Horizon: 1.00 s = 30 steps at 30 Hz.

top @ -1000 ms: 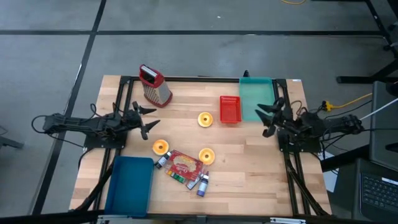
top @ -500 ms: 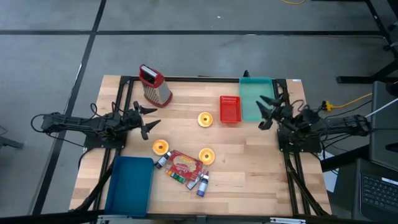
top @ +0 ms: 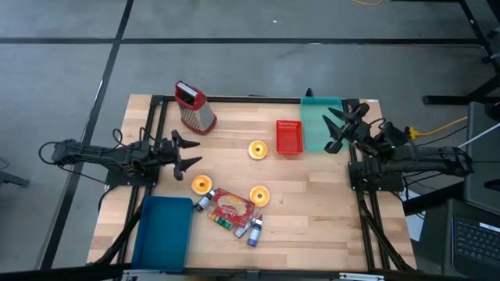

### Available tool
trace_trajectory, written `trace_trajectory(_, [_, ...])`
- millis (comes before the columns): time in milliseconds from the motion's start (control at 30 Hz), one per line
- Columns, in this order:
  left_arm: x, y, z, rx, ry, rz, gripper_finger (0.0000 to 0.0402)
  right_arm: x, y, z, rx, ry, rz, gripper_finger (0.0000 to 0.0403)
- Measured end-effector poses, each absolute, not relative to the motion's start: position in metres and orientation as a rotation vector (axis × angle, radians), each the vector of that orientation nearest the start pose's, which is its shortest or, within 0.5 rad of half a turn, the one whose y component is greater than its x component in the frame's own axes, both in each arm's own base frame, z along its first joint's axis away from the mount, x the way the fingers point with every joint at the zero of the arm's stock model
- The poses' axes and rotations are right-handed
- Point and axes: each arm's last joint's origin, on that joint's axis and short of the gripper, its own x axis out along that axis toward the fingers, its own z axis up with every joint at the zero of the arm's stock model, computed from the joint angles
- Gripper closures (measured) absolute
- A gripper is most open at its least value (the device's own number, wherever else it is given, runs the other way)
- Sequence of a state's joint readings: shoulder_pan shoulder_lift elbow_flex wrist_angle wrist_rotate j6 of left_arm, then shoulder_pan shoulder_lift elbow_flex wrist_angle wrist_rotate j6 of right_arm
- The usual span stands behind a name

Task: Pick & Place Food Item
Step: Put the red popcorn bag into the blue bin

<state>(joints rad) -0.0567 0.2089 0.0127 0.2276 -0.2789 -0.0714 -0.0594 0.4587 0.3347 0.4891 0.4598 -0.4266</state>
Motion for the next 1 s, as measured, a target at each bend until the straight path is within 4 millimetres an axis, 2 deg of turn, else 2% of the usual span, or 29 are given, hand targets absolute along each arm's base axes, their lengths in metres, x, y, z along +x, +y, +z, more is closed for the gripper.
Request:
trace_trajectory(167, [0.115,-0.004,0.184,-0.046,-0.004,0.163,0.0155,0.126,-0.024,0.280,-0.313,-0.222,-0.593,0.0261])
trace_trajectory(267, [0.122,-0.009,0.198,-0.005,0.018,0.129,0.0159,0.128,-0.025,0.279,-0.271,-0.226,-0.596,0.0261])
trace_trajectory(400, [0.137,-0.016,0.218,0.080,0.074,0.097,0.0159,0.131,-0.026,0.277,-0.205,-0.224,-0.585,0.0261])
trace_trajectory(500, [0.151,-0.020,0.224,0.157,0.161,0.106,0.0159,0.135,-0.026,0.273,-0.168,-0.205,-0.576,0.0261])
trace_trajectory(700, [0.177,-0.029,0.226,0.250,0.277,0.084,0.0159,0.142,-0.026,0.268,-0.128,-0.175,-0.555,0.0261])
trace_trajectory(1000, [0.200,-0.047,0.214,0.268,0.406,0.015,0.0159,0.143,-0.024,0.268,-0.145,-0.171,-0.532,0.0261])
